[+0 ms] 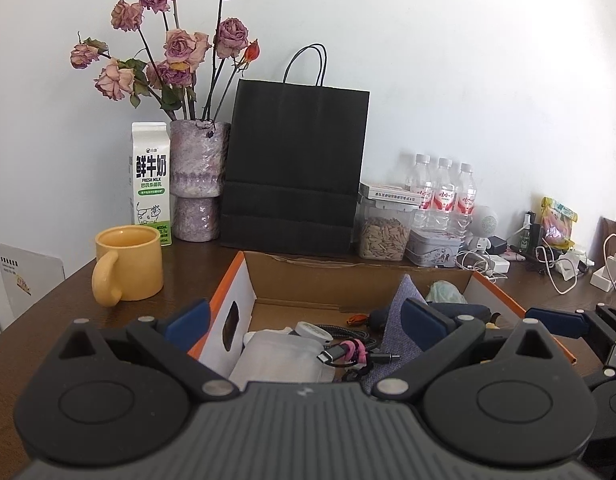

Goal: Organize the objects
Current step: 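Lift both open tools out of the box and move back to the table, then close the right tool on the red fabric rose and lift it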

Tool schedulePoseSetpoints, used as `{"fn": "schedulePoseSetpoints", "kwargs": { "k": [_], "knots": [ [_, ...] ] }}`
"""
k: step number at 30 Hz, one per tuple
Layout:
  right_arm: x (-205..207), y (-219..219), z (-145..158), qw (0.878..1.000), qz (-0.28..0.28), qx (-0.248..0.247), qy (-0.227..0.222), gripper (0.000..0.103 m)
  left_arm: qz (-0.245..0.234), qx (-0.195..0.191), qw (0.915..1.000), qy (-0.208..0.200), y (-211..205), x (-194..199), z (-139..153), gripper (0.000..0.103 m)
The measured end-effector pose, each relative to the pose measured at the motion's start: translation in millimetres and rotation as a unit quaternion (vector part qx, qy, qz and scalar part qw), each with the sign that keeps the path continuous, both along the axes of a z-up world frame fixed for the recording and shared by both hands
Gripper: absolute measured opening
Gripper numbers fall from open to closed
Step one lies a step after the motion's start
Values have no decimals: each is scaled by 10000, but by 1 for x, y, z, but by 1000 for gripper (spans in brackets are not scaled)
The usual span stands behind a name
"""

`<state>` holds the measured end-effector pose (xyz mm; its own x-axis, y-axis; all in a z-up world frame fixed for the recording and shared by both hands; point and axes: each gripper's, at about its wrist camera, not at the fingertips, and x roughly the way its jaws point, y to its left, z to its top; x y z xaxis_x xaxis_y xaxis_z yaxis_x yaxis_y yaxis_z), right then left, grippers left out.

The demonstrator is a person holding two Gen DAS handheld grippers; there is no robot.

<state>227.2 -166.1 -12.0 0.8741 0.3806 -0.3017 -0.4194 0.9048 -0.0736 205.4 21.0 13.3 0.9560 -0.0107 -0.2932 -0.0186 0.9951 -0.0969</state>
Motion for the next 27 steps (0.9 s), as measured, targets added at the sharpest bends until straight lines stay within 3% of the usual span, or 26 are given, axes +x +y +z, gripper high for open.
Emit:
{"fn": "schedulePoseSetpoints", "kwargs": {
  "k": [13,27],
  "knots": [
    [-36,-13,-2,9996,161,-142,156,103,-10,34,9995,328,9,-22,3,103],
    [-42,-8,-28,9941,380,-521,876,103,7,302,9946,988,17,-41,-20,103]
  ]
}}
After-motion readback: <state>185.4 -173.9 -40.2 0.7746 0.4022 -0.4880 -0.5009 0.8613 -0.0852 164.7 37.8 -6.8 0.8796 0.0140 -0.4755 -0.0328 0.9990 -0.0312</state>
